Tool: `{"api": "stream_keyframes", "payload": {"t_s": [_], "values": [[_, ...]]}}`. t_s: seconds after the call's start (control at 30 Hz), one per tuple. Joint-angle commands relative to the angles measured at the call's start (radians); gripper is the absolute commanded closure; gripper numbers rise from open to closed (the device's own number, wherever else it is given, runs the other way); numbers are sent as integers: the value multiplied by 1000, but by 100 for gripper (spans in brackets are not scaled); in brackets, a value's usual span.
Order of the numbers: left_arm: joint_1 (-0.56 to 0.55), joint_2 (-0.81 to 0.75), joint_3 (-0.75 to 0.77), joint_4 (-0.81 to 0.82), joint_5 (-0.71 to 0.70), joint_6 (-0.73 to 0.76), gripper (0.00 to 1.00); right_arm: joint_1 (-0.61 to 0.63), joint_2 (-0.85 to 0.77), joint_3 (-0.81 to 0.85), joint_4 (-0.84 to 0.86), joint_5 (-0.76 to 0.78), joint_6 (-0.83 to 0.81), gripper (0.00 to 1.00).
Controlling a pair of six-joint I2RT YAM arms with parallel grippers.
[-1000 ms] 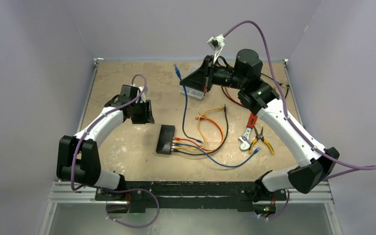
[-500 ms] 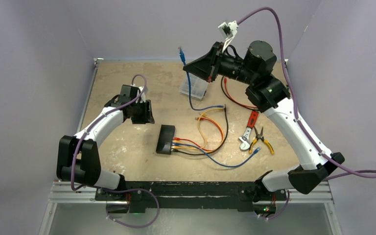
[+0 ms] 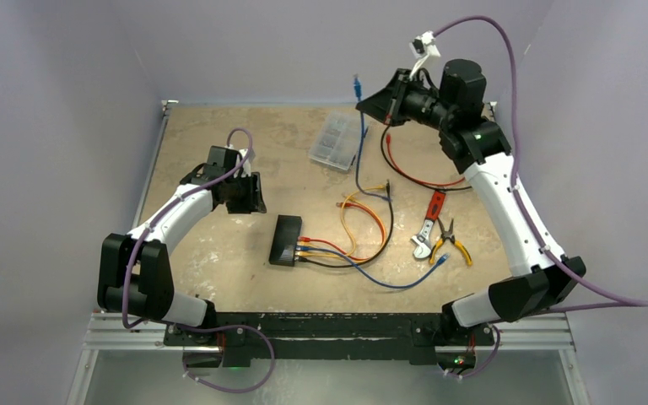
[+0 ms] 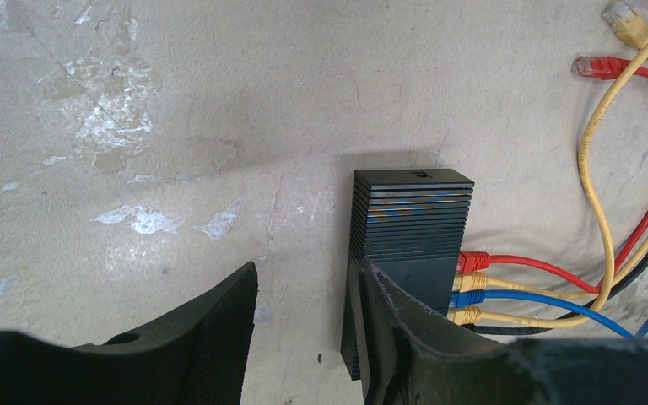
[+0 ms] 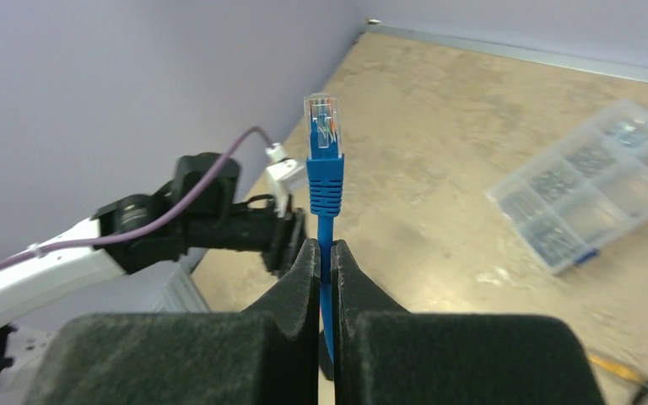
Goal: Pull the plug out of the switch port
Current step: Place the connector at the center of the board.
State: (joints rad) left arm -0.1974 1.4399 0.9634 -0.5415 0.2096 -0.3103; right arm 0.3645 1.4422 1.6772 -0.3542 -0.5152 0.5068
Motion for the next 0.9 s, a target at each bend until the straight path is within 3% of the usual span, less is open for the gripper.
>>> {"api": "stream_keyframes", "payload": {"t_s": [0.0,0.4,0.53,0.87], "values": [[9,-6,14,4,10,17,55,-100,-1,49,-85,13,-62,100],[9,7,17,6,14,17,55,-357,77,168,-188,78,-166,100],[9,5,17,7,13,18,55,-462,119,175,-154,20,-148,100],[9,12,19,8,17,17,55,-509,323,367,-220,41,-157,100]]}}
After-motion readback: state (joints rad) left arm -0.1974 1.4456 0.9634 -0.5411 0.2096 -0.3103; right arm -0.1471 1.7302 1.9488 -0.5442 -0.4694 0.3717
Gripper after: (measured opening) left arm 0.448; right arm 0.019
